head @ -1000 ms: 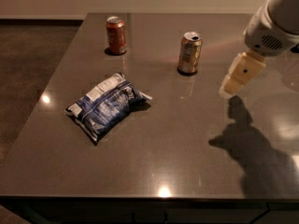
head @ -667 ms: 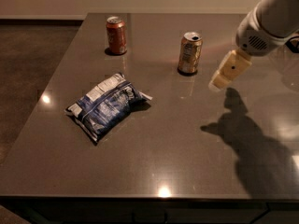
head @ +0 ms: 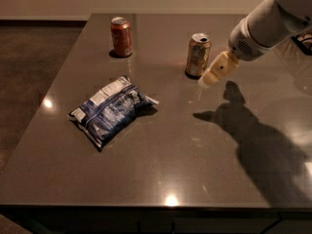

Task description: Pick orange can

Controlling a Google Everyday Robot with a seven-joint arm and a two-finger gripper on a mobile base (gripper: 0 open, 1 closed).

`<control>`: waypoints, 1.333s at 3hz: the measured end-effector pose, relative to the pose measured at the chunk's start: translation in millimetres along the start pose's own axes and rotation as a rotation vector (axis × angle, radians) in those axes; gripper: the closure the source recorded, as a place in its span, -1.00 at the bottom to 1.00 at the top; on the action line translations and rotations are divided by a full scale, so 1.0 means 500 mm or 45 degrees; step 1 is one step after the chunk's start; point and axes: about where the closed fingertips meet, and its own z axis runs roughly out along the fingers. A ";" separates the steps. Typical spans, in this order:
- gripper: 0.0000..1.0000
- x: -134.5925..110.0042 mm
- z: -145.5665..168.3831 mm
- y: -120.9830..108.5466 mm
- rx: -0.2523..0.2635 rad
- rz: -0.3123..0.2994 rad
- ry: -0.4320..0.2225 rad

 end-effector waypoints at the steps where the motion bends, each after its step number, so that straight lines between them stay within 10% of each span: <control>1: -1.00 -0.026 0.041 -0.024 0.005 0.060 -0.075; 4: -1.00 -0.054 0.110 -0.092 -0.050 0.159 -0.267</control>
Offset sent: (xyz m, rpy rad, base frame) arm 0.0710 -0.0043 -0.0124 0.2113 -0.0768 -0.0730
